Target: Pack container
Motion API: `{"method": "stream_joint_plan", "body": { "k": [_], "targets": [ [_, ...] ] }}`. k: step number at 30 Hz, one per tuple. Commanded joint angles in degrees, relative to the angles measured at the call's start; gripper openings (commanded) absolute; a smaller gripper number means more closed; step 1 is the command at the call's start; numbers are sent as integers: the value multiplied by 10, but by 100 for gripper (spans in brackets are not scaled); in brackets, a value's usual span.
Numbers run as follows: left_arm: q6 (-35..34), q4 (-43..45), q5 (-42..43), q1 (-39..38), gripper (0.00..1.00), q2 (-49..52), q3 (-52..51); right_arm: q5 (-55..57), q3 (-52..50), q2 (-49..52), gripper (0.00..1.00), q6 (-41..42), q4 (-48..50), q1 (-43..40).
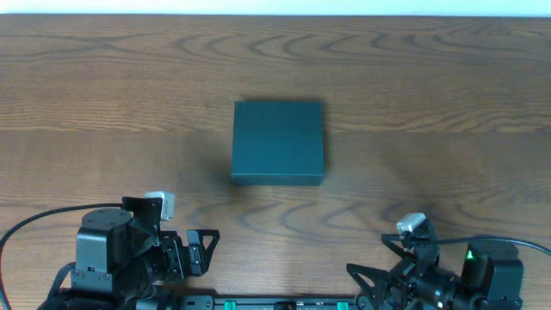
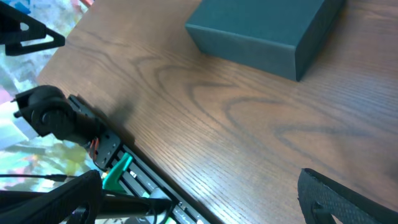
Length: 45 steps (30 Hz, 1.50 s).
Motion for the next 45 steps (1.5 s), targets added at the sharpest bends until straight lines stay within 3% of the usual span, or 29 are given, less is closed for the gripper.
{"method": "stream_joint_plan", "body": {
  "k": [1, 10, 14, 19, 23, 27, 39, 45],
  "targets": [
    [-9, -2, -9, -1, 95, 0, -4, -6, -5, -2, 99, 14, 1, 5],
    [-6, -2, -10, -1, 95, 0, -4, -6, -5, -2, 99, 14, 1, 5],
    [7, 28, -94, -4, 95, -16, -5, -6, -5, -2, 99, 14, 1, 5],
    [44, 203, -255, -3, 95, -75, -90, -6, -5, -2, 99, 14, 1, 5],
    [125, 326, -253, 21, 95, -141, -201, -6, -5, -2, 99, 14, 1, 5],
    [136, 412, -243, 66, 95, -205, -307, -6, -5, -2, 99, 14, 1, 5],
    [136, 443, -234, 99, 95, -309, -433, -6, -5, -2, 99, 14, 1, 5],
    [136, 459, -234, 99, 95, -309, -450, -6, -5, -2, 99, 14, 1, 5]
  ]
}}
